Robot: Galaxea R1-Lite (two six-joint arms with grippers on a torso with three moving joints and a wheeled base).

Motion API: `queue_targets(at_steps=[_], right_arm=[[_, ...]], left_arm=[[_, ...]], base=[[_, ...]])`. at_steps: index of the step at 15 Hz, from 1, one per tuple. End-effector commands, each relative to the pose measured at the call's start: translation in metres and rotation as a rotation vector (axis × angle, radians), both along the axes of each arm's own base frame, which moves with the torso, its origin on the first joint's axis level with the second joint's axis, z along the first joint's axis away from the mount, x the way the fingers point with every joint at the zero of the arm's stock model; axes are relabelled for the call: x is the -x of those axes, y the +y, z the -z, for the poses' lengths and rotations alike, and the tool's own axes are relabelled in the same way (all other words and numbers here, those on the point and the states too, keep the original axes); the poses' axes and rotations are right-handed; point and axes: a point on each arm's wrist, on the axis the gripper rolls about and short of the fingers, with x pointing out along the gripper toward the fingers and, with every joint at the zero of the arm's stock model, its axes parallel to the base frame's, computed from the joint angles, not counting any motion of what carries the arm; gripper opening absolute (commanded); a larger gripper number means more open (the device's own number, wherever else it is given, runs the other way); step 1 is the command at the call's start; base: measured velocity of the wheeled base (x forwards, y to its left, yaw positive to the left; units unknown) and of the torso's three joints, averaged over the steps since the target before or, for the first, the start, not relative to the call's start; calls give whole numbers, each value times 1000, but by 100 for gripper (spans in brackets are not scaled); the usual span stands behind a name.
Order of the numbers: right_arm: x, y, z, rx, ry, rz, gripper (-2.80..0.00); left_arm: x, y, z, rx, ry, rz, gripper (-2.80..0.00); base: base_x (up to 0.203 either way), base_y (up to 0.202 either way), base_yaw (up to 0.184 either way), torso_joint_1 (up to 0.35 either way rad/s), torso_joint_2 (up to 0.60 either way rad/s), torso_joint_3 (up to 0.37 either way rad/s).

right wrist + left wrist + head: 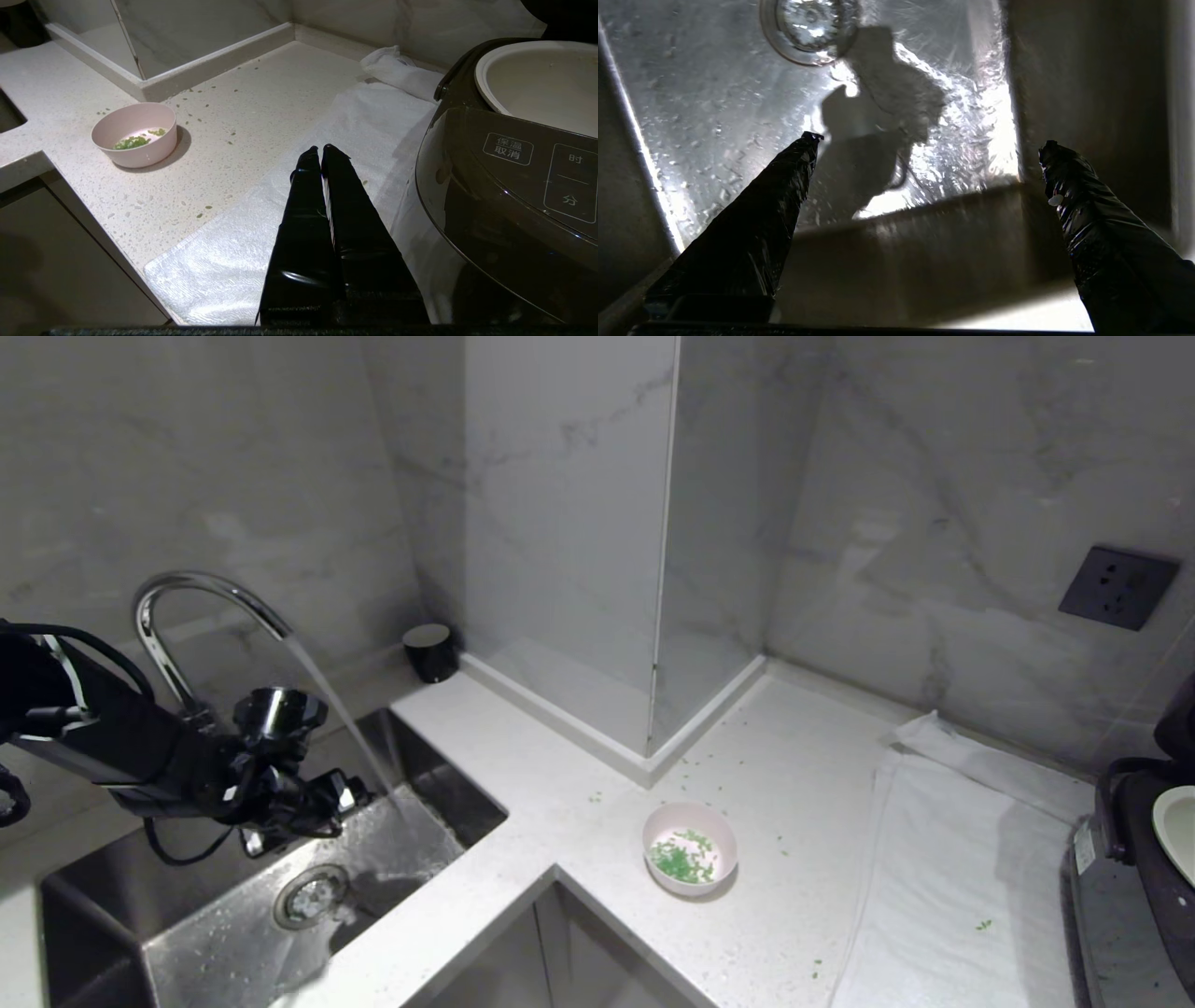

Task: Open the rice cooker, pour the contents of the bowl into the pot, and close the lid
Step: Pick up the bowl on the table

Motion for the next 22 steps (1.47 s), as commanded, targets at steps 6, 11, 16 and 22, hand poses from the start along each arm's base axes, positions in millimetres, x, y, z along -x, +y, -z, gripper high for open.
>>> queue_targets(at_steps=[6,11,16,22], right_arm=[[0,0,0,0,0,0,-280],[0,0,0,1,0,0,-280],[0,0,0,0,0,0,-280],[0,0,0,0,0,0,-280]], left_arm=[[27,-108,-41,57,-111,382,0],[-7,-169,-51,126,-212,555,0],[-17,-243,-41,97,-271,756,0],[1,-288,-23,98,-243,867,0]], base=[[0,0,0,0,0,0],[0,0,0,0,0,0],[0,0,0,0,0,0],[0,0,0,0,0,0]])
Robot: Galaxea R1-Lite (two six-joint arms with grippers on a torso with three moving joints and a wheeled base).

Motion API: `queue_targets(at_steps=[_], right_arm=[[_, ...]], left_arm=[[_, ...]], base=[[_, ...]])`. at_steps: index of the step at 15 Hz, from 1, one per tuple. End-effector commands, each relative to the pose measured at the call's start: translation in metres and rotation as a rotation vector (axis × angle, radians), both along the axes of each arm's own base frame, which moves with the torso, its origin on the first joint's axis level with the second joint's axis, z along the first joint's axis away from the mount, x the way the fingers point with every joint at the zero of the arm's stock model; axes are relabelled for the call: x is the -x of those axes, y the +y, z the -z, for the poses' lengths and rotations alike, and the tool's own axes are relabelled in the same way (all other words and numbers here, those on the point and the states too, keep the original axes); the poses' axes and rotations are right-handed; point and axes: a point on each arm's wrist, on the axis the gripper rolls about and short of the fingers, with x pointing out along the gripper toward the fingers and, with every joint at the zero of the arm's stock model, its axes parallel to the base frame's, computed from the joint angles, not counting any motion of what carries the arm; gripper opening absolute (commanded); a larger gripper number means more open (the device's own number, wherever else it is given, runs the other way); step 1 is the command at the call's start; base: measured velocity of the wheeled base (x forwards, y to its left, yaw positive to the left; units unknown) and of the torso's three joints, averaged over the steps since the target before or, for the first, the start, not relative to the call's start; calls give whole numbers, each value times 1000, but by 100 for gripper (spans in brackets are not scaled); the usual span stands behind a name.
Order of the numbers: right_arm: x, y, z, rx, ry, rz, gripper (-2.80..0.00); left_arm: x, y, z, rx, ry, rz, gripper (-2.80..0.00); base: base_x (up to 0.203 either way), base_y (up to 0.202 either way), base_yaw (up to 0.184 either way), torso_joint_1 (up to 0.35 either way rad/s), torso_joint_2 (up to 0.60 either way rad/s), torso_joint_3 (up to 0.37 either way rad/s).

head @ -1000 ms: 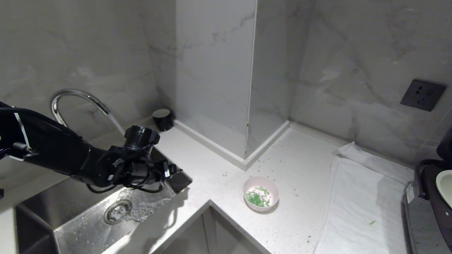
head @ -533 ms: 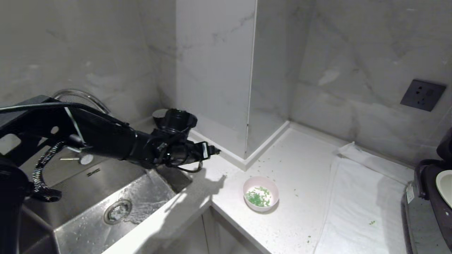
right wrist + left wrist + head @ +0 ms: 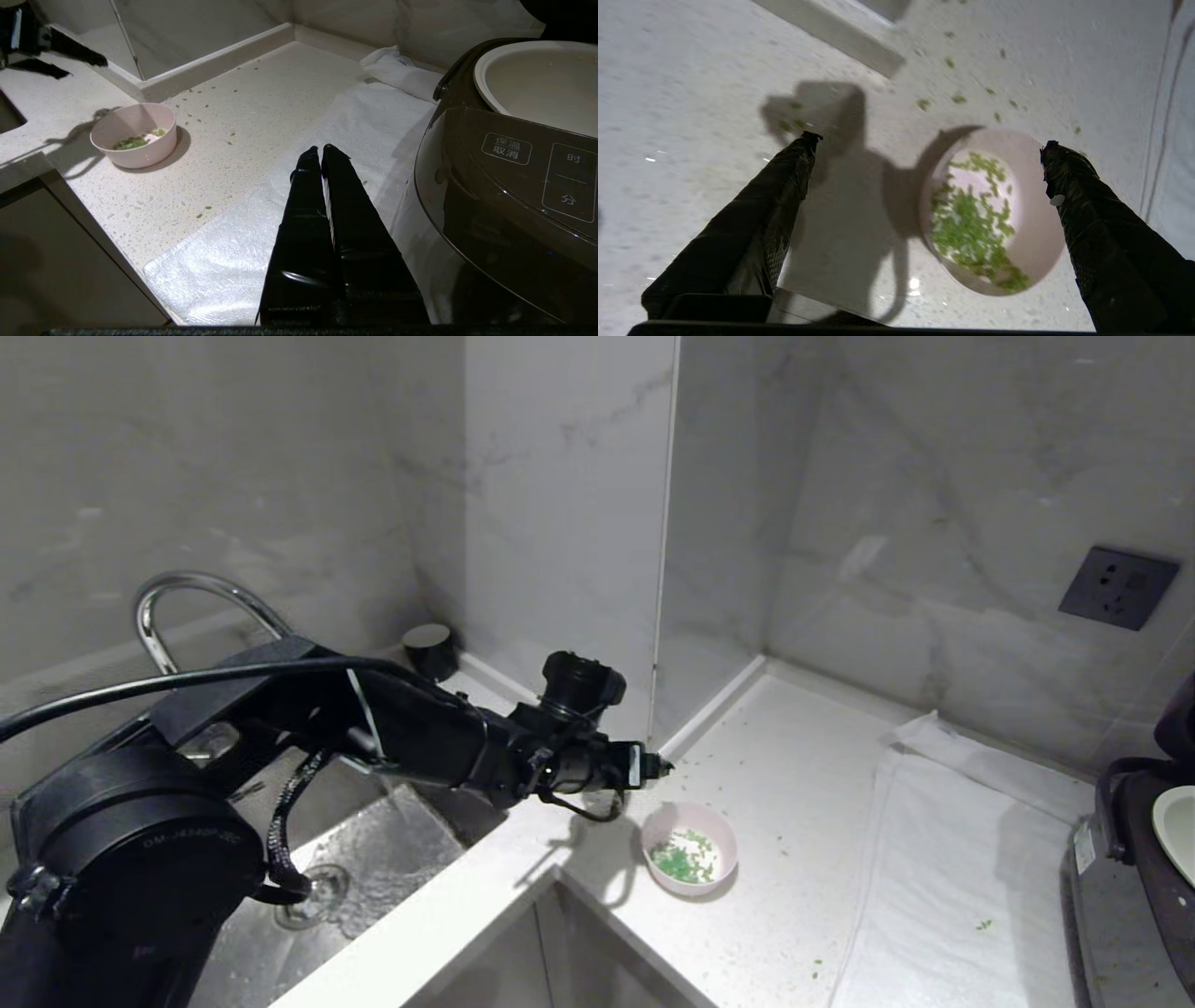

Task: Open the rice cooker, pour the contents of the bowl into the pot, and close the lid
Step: Pick up the bowl on the table

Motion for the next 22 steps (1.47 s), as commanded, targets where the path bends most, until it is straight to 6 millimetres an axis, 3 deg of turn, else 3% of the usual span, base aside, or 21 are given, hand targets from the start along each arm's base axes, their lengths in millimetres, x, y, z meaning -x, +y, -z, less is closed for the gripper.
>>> queue_targets(at_steps=[1,5,9,13,22], right_arm=[[0,0,0,1,0,0,-280],[0,0,0,1,0,0,-280],[0,0,0,0,0,0,-280],[0,0,0,2,0,0,-280],[0,0,0,0,0,0,-280]], left_arm=[[12,-12,17,-32,40,35,0],[32,-21,45,-114,100,91,0],[37,-26,61,-144,125,108,0],[29,-40,67,-166,72,62,0],[22,-40,69,-223,80,10,0]], base=[[0,0,0,0,0,0],[0,0,0,0,0,0],[0,0,0,0,0,0],[0,0,0,0,0,0],[0,0,0,0,0,0]])
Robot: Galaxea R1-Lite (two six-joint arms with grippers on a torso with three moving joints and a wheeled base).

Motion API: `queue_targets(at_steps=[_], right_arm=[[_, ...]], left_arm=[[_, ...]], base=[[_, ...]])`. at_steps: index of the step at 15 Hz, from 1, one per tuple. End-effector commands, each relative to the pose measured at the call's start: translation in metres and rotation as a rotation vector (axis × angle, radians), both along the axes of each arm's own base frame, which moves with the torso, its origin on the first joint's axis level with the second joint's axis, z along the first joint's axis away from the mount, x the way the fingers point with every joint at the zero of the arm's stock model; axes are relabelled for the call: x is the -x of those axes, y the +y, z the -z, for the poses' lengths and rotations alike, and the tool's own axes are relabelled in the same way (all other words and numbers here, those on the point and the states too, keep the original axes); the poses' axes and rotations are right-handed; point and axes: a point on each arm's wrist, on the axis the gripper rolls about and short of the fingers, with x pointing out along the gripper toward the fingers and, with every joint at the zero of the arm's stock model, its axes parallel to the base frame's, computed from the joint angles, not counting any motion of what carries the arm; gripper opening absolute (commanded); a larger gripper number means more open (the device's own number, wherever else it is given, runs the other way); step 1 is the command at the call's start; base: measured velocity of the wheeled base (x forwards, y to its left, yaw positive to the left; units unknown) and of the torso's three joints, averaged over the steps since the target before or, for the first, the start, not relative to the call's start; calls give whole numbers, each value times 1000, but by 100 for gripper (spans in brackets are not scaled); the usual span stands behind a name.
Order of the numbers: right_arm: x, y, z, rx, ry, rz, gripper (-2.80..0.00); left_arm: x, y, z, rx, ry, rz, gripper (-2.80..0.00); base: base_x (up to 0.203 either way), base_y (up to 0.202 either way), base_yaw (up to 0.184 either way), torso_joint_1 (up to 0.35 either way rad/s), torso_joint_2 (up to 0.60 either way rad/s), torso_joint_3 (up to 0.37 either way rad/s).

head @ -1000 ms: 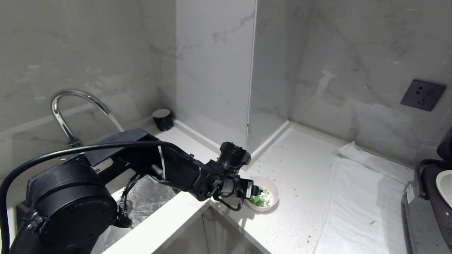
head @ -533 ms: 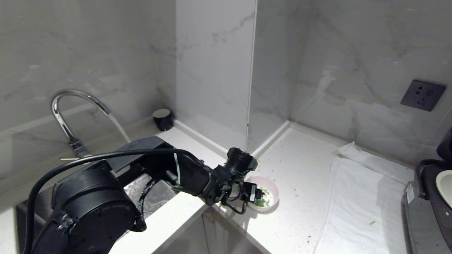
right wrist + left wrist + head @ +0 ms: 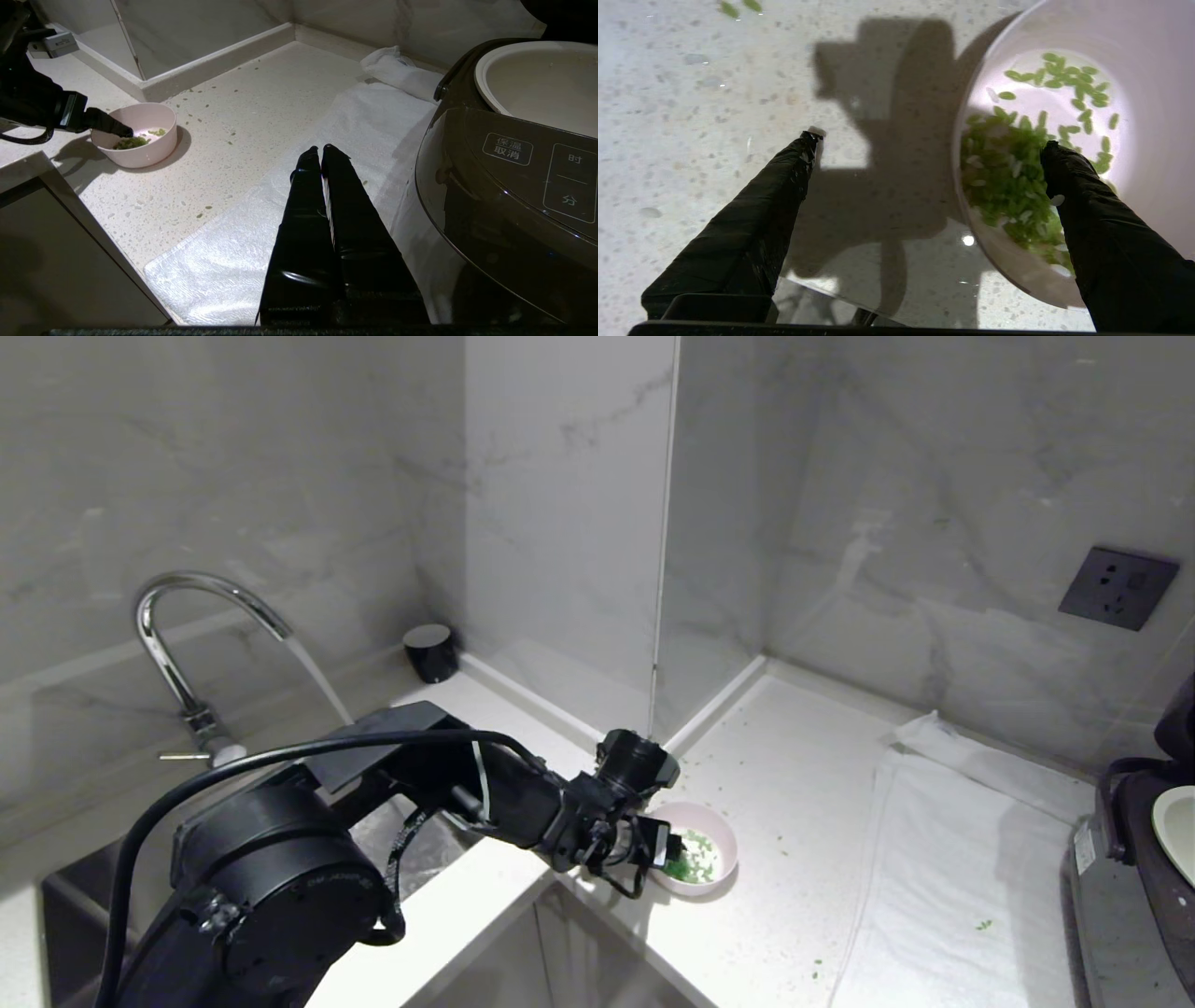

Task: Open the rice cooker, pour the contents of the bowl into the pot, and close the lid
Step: Pick up the bowl on the table

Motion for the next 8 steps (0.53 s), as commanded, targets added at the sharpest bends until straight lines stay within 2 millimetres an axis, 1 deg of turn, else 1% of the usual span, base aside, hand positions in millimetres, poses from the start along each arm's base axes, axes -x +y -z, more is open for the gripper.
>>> queue_targets(at_steps=[1,8], right_arm=[[0,0,0,1,0,0,-280],[0,0,0,1,0,0,-280]], left_arm=[[-1,-2,-1,-6,-6,-9,-280],[3,-6,8,-21,10,-1,-280]], base=[[0,0,0,0,0,0],[0,0,0,0,0,0]])
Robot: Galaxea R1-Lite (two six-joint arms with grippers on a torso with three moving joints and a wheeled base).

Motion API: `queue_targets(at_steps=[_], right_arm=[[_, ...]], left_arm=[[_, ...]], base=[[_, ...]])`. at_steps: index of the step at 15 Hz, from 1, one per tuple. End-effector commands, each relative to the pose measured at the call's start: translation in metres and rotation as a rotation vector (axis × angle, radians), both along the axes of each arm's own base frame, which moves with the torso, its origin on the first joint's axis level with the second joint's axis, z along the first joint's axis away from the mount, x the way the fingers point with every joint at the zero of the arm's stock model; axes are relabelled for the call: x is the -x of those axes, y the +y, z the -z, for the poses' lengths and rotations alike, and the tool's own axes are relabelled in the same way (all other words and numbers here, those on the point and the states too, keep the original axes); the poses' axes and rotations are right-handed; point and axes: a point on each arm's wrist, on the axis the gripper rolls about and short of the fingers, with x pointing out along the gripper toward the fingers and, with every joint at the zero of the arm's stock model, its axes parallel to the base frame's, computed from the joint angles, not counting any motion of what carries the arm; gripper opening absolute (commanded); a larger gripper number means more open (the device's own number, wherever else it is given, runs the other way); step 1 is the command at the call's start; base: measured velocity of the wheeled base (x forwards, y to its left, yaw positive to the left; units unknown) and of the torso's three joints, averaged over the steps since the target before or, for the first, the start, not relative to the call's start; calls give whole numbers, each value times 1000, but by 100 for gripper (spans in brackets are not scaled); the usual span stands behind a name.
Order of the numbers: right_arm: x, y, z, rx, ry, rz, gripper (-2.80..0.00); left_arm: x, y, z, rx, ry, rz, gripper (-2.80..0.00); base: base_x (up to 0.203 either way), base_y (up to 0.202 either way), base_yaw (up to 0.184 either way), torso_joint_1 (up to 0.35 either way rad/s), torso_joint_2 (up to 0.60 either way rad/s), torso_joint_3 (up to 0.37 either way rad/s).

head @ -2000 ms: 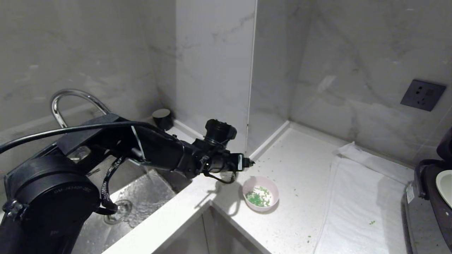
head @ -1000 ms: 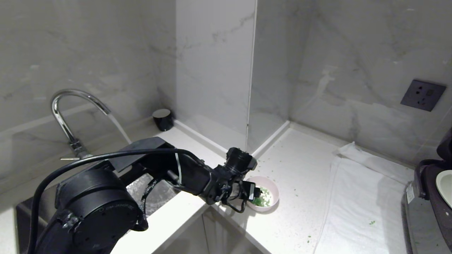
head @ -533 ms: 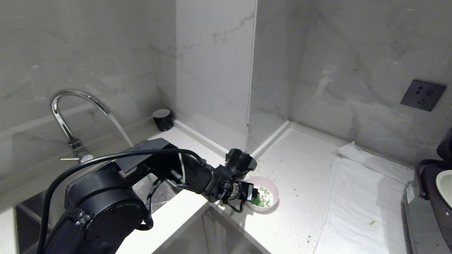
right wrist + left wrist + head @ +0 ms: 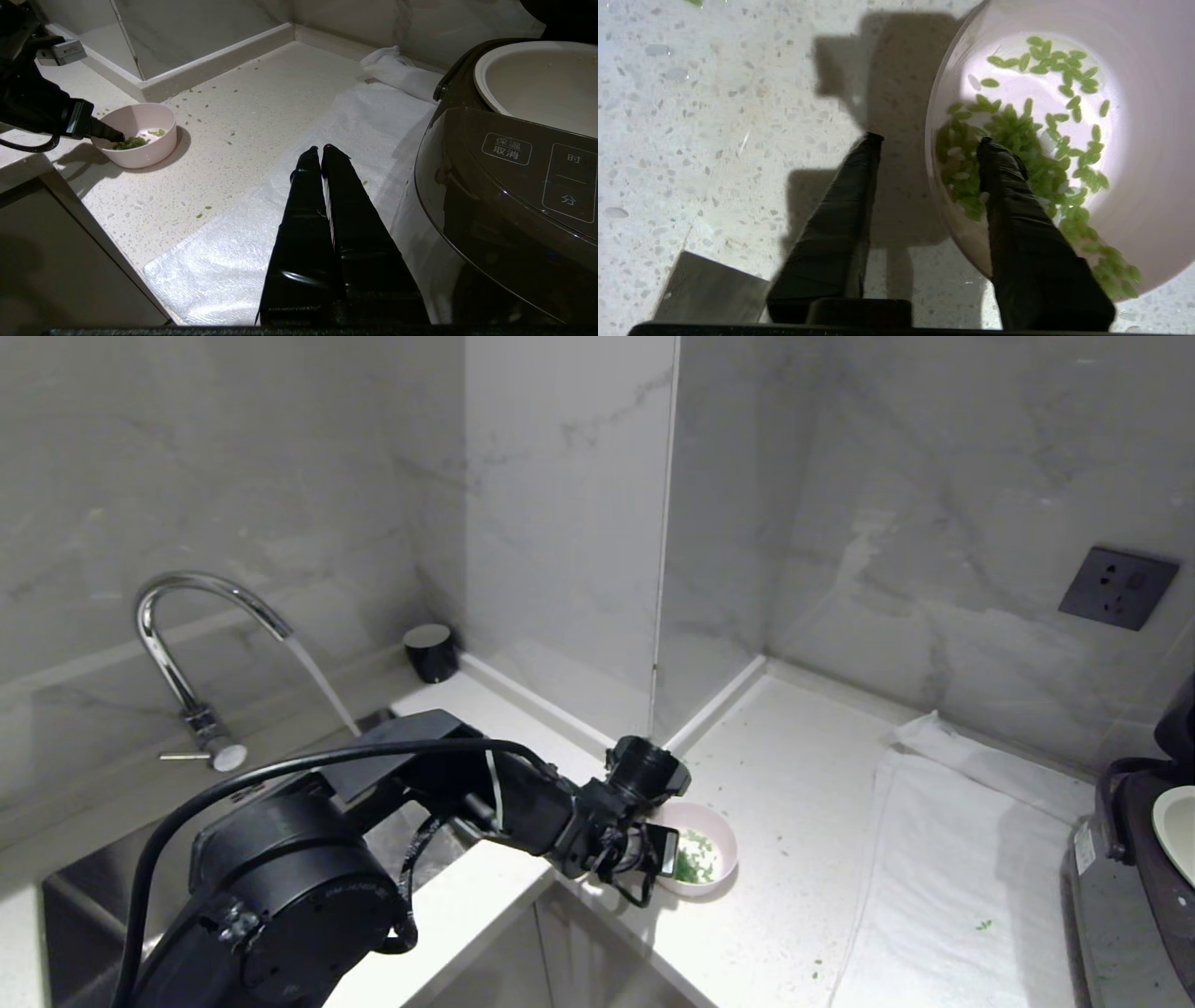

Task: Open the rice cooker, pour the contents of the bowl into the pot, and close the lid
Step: Pick up the bowl on the table

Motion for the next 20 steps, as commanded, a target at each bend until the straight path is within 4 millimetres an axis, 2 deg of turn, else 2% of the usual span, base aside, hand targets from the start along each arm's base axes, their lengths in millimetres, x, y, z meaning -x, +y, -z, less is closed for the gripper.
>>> queue_targets(at_steps=[1,9,13,18,20], right_arm=[[0,0,0,1,0,1,-280],[0,0,0,-1,0,0,-280],[0,0,0,0,0,0,-280],[0,0,0,-1,0,0,-280],[0,0,0,0,0,0,-280]], left_arm=[[0,1,1,2,6,-12,-280],[-1,11,-17,8,15,-43,-280],[-6,38,-35,24,23,-99,-280],[-15,75,-28,17,78,-210,-280],[-20,99,-31,34,105,-245,-280]], base=[[0,0,0,0,0,0],[0,0,0,0,0,0],[0,0,0,0,0,0],[0,0,0,0,0,0],[0,0,0,0,0,0]])
